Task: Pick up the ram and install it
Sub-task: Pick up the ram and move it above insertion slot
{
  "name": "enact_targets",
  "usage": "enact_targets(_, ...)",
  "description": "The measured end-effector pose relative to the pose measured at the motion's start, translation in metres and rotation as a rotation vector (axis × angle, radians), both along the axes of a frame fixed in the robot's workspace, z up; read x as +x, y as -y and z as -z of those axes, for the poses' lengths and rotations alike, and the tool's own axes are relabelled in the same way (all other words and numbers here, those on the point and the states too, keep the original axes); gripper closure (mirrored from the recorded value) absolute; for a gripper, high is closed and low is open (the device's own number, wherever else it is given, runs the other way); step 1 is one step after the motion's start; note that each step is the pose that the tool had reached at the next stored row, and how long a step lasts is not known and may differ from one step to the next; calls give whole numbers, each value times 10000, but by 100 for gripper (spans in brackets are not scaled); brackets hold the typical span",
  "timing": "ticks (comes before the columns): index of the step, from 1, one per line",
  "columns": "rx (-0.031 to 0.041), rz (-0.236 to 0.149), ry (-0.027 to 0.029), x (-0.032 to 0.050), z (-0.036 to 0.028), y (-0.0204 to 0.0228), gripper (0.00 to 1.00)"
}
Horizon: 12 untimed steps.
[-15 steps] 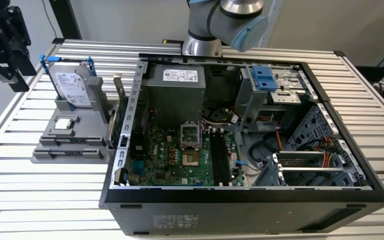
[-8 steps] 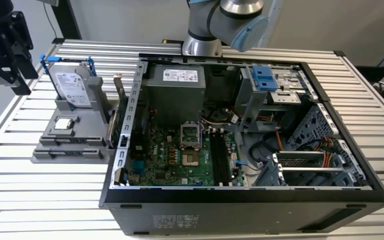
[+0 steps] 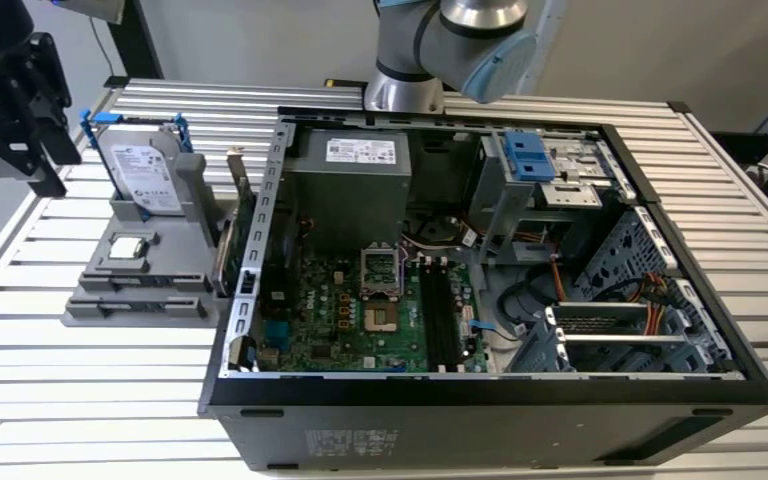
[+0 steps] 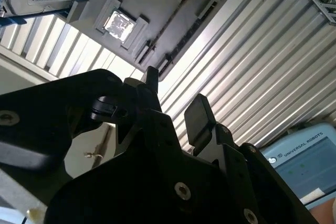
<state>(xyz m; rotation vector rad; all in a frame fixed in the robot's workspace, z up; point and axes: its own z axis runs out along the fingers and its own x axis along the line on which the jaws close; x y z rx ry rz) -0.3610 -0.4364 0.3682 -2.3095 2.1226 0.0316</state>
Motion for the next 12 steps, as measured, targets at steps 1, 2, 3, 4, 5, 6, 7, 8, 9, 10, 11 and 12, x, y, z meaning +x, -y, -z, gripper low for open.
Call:
enact_targets(1, 0, 7, 1, 1, 13, 0, 0)
enact_targets(2, 0, 16, 1, 3, 27, 0, 0)
enact_targets(3, 0, 24, 1, 6, 40, 2, 0)
enact_targets(4, 0, 32, 0, 10, 53, 5, 0)
enact_targets(5, 0, 42, -1, 14, 65, 9, 0)
enact_targets(6, 0, 55, -2, 19, 79, 14, 0)
enact_targets(7, -1, 68, -3, 24, 92, 19, 0)
enact_targets(8, 0, 82, -2, 28, 104, 24, 0)
enact_targets(9, 0, 104, -3, 32, 120, 30, 0)
enact_targets(10, 0, 128, -3, 34, 134, 34, 0)
enact_targets(11, 1, 156, -4, 36, 150, 38, 0)
enact_targets(12, 2, 191, -4, 37, 167, 42, 0)
